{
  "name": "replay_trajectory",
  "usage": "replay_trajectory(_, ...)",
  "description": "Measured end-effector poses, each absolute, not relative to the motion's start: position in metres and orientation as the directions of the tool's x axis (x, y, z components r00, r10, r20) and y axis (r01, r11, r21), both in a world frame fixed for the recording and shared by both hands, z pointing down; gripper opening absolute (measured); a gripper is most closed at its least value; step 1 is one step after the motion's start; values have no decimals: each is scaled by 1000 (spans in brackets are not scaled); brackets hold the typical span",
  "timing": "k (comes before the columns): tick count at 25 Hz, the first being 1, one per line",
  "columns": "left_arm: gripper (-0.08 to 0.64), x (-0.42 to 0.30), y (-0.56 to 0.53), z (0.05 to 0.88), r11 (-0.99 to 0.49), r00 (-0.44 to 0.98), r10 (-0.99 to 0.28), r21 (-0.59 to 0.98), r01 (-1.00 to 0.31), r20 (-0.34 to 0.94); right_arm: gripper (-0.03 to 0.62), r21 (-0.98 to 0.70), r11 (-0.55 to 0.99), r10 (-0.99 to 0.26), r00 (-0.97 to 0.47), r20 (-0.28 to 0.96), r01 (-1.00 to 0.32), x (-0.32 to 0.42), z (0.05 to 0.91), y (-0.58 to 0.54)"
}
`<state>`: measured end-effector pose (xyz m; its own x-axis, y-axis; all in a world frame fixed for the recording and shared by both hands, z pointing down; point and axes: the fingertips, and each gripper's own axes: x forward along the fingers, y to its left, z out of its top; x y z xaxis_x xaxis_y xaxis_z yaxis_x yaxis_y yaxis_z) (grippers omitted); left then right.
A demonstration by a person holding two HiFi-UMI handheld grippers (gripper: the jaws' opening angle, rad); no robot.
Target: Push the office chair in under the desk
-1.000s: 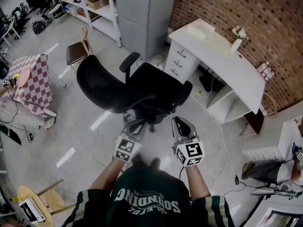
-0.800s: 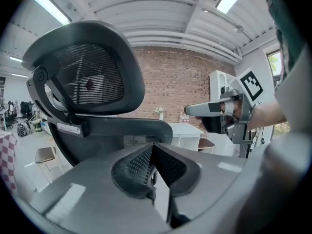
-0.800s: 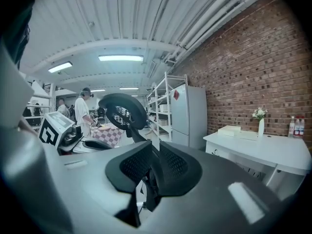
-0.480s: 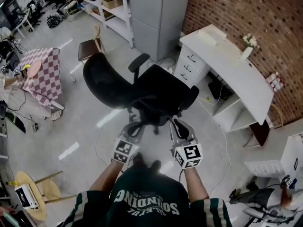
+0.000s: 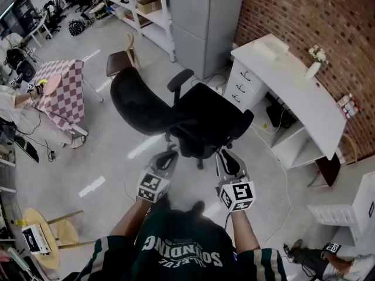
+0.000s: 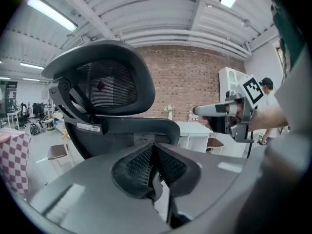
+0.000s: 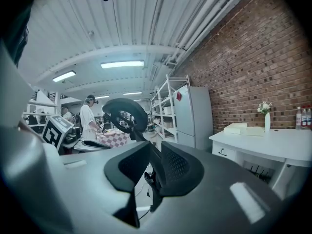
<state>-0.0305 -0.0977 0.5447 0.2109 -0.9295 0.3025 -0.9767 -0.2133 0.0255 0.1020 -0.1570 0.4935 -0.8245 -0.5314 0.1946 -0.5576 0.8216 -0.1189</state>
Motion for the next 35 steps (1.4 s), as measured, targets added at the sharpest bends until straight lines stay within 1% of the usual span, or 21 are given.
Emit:
replay_trajectory(5,11,-59,-100,560,-264,258,-915,25,-964,311,57,-132,776,-591,-784,192,-617,89,500,-155)
replay_trajectory(9,11,-87,-101,569,-336,325,-889,23,-942,322,57,-127,721,-654,-729,199,-681,69,506,-155)
replay_trajectory(13,11,-124,-97,578,-415,396,-859,10,-910,325,57,-119,654,-721,-663,202,-748,47,509,-147)
replay_trajectory(18,11,-174,-94,579,-475,458,-835,22,-880,306,57,-94,578,-785,-584,206,-811,15,506,-135)
replay_trajectory(24,11,-227,-96,565,-494,481,-834,22,-869,269,56,-73,527,-822,-530,209,-847,-20,501,-123)
replay_trajectory(28,11,-260,-99,563,-494,477,-843,-5,-870,250,57,-54,512,-834,-511,209,-857,-35,498,-115)
replay_trajectory(35,12,-307,-115,541,-485,471,-858,-23,-874,206,57,-35,472,-859,-468,207,-881,-35,490,-111)
